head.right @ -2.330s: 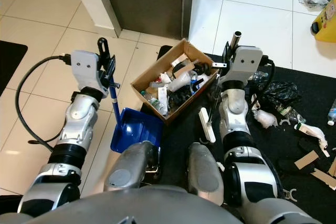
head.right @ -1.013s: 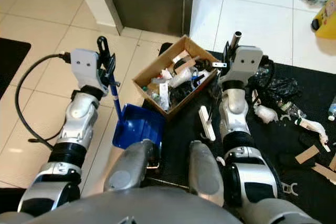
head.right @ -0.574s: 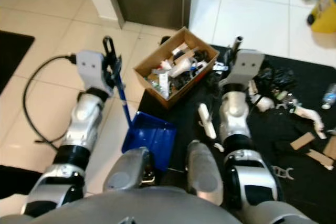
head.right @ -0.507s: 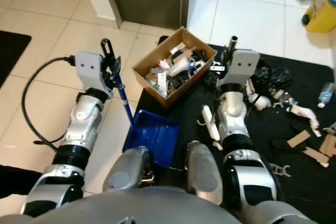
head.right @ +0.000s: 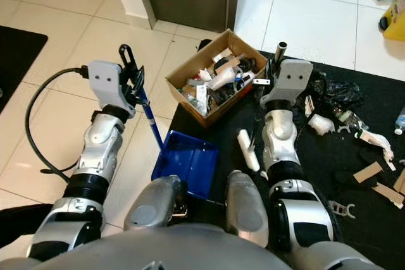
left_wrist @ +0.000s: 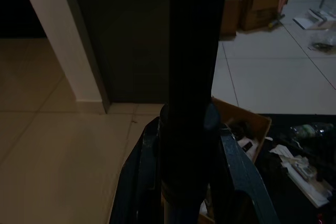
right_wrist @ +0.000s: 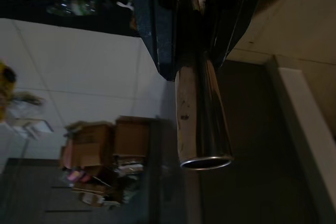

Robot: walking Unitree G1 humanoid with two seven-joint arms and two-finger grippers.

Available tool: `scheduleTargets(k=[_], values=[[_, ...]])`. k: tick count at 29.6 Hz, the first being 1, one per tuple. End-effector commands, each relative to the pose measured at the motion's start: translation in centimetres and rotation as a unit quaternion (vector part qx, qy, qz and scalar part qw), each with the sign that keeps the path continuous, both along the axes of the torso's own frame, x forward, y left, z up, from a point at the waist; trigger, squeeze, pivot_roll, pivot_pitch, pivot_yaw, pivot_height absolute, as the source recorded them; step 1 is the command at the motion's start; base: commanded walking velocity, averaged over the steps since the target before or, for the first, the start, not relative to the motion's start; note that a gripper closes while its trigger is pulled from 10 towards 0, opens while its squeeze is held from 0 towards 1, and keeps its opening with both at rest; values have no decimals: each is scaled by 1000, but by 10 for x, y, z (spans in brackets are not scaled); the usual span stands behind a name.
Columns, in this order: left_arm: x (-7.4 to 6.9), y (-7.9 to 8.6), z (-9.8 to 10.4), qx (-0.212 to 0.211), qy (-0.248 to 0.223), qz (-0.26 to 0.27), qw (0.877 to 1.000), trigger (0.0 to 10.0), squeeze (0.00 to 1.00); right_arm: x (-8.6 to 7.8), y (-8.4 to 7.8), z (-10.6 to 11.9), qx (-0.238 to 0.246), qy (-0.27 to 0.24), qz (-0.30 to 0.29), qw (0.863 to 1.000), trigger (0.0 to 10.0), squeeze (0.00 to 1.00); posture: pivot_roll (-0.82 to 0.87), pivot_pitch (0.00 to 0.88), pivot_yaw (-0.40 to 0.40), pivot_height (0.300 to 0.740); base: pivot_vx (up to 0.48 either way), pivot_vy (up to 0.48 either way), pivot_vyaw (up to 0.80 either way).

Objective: Sweep floor

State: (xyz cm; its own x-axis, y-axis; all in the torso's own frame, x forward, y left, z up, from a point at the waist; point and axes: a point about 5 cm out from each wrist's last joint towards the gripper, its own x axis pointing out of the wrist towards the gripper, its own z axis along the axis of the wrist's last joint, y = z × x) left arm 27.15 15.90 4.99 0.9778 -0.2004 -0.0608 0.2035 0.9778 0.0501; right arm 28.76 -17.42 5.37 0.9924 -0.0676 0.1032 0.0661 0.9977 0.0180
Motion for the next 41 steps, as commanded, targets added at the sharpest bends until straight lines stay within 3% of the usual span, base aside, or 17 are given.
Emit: scheduleTargets(k=[1,41], values=[[2,0,4,3,-7,-3,1000,10000,0,3,2,6,-3,-13,4,1000,10000,0,70,0,10,740,-315,0,0],[1,-1,4,5,-5,-4,1000,10000,0,2,2,5,-3,-10,2,1000,10000,0,70,0,14,740,-310,0,0]])
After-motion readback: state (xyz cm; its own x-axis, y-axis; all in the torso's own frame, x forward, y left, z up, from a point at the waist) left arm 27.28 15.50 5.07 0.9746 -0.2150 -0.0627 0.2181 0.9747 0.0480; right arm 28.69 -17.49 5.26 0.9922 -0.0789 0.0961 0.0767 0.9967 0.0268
